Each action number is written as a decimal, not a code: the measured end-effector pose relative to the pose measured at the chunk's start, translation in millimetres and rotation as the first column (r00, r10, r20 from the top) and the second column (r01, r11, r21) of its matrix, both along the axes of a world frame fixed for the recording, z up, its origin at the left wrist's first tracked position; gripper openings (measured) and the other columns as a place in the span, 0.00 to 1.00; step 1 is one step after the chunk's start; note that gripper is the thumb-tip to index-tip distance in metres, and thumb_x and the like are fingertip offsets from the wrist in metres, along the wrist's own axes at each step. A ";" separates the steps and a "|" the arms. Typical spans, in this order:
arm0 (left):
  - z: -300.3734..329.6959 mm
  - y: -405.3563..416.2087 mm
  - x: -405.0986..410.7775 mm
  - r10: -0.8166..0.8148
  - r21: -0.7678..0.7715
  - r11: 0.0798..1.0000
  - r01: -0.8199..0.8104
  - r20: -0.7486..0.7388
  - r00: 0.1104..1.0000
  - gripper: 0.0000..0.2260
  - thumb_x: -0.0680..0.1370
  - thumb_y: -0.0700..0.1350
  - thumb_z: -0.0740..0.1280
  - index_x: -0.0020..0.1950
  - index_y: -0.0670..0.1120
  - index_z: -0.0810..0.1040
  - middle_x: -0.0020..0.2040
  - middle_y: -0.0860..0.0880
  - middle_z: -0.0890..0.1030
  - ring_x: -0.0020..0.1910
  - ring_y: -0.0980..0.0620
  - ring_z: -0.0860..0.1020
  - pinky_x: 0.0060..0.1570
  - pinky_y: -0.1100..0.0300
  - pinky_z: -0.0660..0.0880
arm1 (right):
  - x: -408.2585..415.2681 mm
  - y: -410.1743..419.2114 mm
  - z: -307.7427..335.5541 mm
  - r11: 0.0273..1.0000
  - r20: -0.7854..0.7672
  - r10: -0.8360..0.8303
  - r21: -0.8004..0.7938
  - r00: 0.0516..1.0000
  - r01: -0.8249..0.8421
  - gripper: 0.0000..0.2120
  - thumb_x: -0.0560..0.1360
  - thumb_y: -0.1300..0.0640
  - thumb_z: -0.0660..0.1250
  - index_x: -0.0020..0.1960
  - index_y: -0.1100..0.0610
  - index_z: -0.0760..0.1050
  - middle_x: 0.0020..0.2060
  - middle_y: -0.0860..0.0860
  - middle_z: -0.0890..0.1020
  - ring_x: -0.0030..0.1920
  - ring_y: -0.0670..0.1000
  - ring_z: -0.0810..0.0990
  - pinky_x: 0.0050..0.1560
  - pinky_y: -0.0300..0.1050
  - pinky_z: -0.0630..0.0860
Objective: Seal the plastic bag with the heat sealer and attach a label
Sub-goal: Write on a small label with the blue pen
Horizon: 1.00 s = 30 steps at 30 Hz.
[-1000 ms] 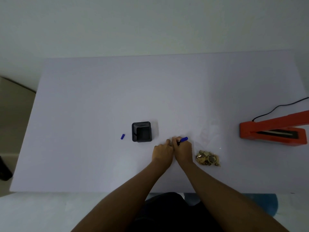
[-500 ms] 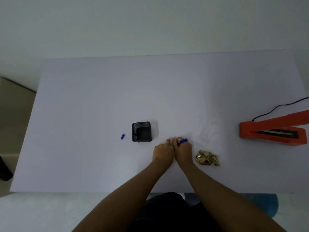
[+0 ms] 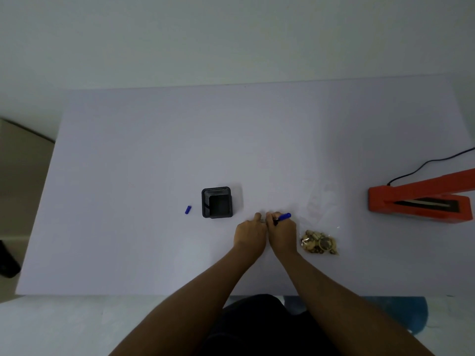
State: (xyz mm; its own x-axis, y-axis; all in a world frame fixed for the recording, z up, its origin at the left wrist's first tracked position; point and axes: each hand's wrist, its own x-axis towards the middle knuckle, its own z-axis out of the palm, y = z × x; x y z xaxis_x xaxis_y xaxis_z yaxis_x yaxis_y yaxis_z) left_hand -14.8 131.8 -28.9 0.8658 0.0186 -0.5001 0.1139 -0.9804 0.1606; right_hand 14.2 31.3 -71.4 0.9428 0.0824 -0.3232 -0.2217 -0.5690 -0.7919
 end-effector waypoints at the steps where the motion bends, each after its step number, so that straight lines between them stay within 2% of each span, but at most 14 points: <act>1: -0.1 0.0 -0.1 0.003 -0.001 1.000 -0.003 -0.004 1.000 0.16 0.81 0.38 0.61 0.69 0.42 0.71 0.68 0.44 0.69 0.45 0.46 0.81 0.46 0.53 0.80 | 0.6 0.3 0.8 1.000 -0.015 -0.027 -0.001 1.000 0.027 0.18 0.81 0.58 0.64 0.33 0.55 0.72 0.27 0.49 0.76 0.28 0.48 0.76 0.32 0.40 0.70; 3: -0.2 0.0 -0.5 0.007 -0.002 1.000 -0.007 -0.015 1.000 0.14 0.81 0.38 0.61 0.66 0.42 0.74 0.68 0.44 0.69 0.44 0.46 0.81 0.46 0.53 0.80 | 2.6 1.7 3.5 0.998 -0.022 -0.066 -0.010 0.998 0.066 0.19 0.81 0.57 0.65 0.31 0.54 0.71 0.25 0.46 0.74 0.26 0.44 0.73 0.29 0.33 0.65; 4: -0.2 0.3 -1.0 0.008 -0.004 1.000 -0.008 -0.022 1.000 0.13 0.80 0.38 0.61 0.64 0.42 0.75 0.69 0.44 0.69 0.44 0.46 0.81 0.46 0.54 0.80 | 3.8 2.8 5.1 0.998 -0.020 -0.070 -0.009 0.997 0.070 0.19 0.81 0.56 0.65 0.32 0.56 0.72 0.24 0.46 0.73 0.26 0.43 0.73 0.28 0.33 0.65; 7: -2.5 1.5 -2.3 0.001 -0.013 1.000 -0.001 -0.027 1.000 0.13 0.80 0.38 0.62 0.65 0.42 0.75 0.69 0.44 0.68 0.43 0.46 0.81 0.46 0.54 0.79 | 8.8 9.1 10.5 0.995 -0.033 -0.095 0.020 0.995 0.095 0.15 0.81 0.55 0.66 0.38 0.60 0.78 0.27 0.49 0.78 0.28 0.44 0.76 0.29 0.33 0.69; 9: -5.4 2.9 -5.0 0.012 -0.027 1.000 -0.013 -0.026 1.000 0.14 0.80 0.39 0.62 0.66 0.43 0.73 0.69 0.44 0.68 0.43 0.46 0.81 0.46 0.53 0.79 | 10.5 14.3 12.2 0.990 -0.084 -0.134 0.042 0.987 0.138 0.14 0.81 0.53 0.65 0.41 0.59 0.80 0.30 0.51 0.81 0.31 0.45 0.79 0.32 0.33 0.73; 12: -9.9 3.7 -13.8 0.113 -0.088 0.990 -0.113 -0.003 0.994 0.16 0.80 0.40 0.62 0.68 0.43 0.71 0.68 0.45 0.69 0.44 0.45 0.81 0.46 0.53 0.80 | 8.0 15.7 10.0 0.986 -0.150 -0.155 0.045 0.976 0.163 0.14 0.81 0.50 0.64 0.43 0.58 0.79 0.33 0.52 0.83 0.34 0.49 0.82 0.36 0.38 0.75; 15: -8.3 7.8 -30.0 0.276 -0.190 0.945 -0.266 0.029 0.961 0.15 0.81 0.43 0.60 0.68 0.43 0.72 0.69 0.46 0.71 0.45 0.44 0.81 0.46 0.53 0.80 | 6.1 10.6 8.9 0.985 -0.155 -0.168 0.020 0.973 0.174 0.17 0.82 0.49 0.63 0.42 0.59 0.80 0.33 0.53 0.84 0.35 0.50 0.82 0.36 0.41 0.76; 18: 2.4 30.9 -51.8 0.490 -0.205 0.860 -0.467 0.076 0.869 0.10 0.82 0.47 0.59 0.56 0.45 0.77 0.55 0.47 0.80 0.40 0.50 0.80 0.41 0.59 0.78 | 6.7 6.2 9.7 0.983 -0.132 -0.180 0.019 0.975 0.184 0.18 0.82 0.49 0.63 0.41 0.60 0.79 0.32 0.53 0.84 0.34 0.51 0.83 0.35 0.43 0.77; 20: 7.4 59.6 -63.9 0.634 -0.175 0.770 -0.614 0.106 0.766 0.09 0.81 0.48 0.59 0.50 0.45 0.76 0.47 0.48 0.80 0.37 0.53 0.77 0.37 0.60 0.73 | 6.4 5.2 9.2 0.983 -0.113 -0.180 0.015 0.977 0.183 0.18 0.82 0.49 0.63 0.40 0.60 0.79 0.31 0.54 0.83 0.33 0.54 0.83 0.35 0.48 0.79; 22: 9.1 91.8 -71.2 0.759 -0.163 0.651 -0.741 0.134 0.637 0.08 0.81 0.49 0.61 0.52 0.45 0.75 0.47 0.47 0.79 0.38 0.51 0.76 0.38 0.59 0.69 | 5.8 5.6 11.3 0.985 -0.095 -0.172 0.001 0.981 0.173 0.20 0.81 0.48 0.63 0.37 0.60 0.78 0.29 0.56 0.82 0.31 0.56 0.81 0.34 0.52 0.79; 24: 5.1 121.9 -71.8 0.822 -0.176 0.568 -0.804 0.175 0.542 0.12 0.80 0.51 0.63 0.57 0.45 0.72 0.52 0.45 0.79 0.42 0.45 0.80 0.39 0.56 0.70 | 5.6 8.5 17.6 0.987 -0.073 -0.160 -0.004 0.984 0.161 0.22 0.81 0.48 0.64 0.33 0.60 0.75 0.27 0.55 0.80 0.29 0.54 0.80 0.32 0.51 0.77; 27: -5.6 153.3 -62.4 0.827 -0.165 0.557 -0.814 0.198 0.526 0.17 0.80 0.53 0.63 0.63 0.44 0.69 0.57 0.42 0.76 0.45 0.38 0.80 0.39 0.52 0.74 | 4.6 16.8 34.5 0.992 -0.044 -0.114 0.055 0.993 0.116 0.18 0.80 0.51 0.66 0.33 0.54 0.73 0.26 0.48 0.78 0.27 0.44 0.78 0.33 0.41 0.75; 28: -10.7 160.5 -58.5 0.823 -0.144 0.564 -0.813 0.182 0.539 0.18 0.80 0.54 0.63 0.64 0.44 0.69 0.58 0.42 0.75 0.45 0.37 0.80 0.39 0.52 0.73 | 3.8 19.9 40.6 0.992 -0.045 -0.095 0.082 0.994 0.098 0.17 0.80 0.52 0.67 0.33 0.53 0.73 0.26 0.47 0.78 0.28 0.43 0.78 0.34 0.41 0.76; 30: -22.0 171.1 -52.1 0.817 -0.110 0.574 -0.812 0.140 0.559 0.16 0.81 0.53 0.63 0.64 0.44 0.70 0.58 0.42 0.74 0.45 0.37 0.80 0.38 0.53 0.71 | 3.3 22.9 53.1 0.988 -0.062 -0.042 0.149 0.997 0.051 0.16 0.79 0.53 0.68 0.33 0.53 0.74 0.26 0.47 0.77 0.29 0.47 0.77 0.36 0.47 0.77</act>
